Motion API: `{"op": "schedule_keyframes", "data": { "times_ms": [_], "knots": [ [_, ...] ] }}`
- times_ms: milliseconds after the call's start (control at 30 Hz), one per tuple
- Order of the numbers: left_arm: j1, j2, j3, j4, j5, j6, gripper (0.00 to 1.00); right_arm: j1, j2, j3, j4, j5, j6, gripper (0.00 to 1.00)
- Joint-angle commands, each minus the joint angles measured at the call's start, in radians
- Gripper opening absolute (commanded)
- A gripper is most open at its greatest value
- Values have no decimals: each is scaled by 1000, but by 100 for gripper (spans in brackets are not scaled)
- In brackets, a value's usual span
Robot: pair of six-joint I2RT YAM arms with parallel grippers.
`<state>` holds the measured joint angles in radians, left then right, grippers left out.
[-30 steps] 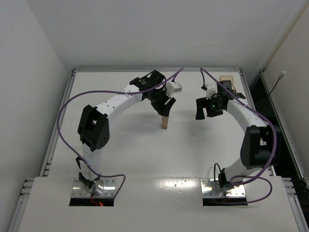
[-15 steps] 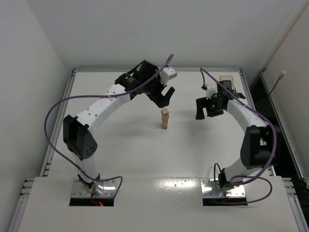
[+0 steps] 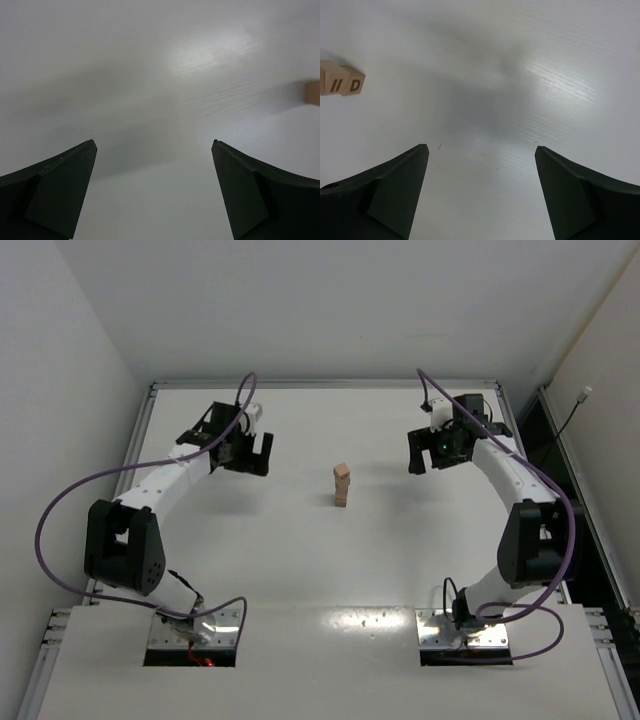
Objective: Build the wood block tower
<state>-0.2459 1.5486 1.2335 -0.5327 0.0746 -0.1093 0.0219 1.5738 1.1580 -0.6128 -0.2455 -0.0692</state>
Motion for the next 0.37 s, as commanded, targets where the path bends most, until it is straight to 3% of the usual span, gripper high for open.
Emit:
{"op": "schedule_keyframes", "data": {
  "times_ms": [0,333],
  "knots": [
    [-13,-100,-92,86,-67,-44,100,3,37,89,41,32,-15,86],
    [-1,-110,-123,97,-130,-62,100,3,83,141,62,87,-15,87]
  ]
}}
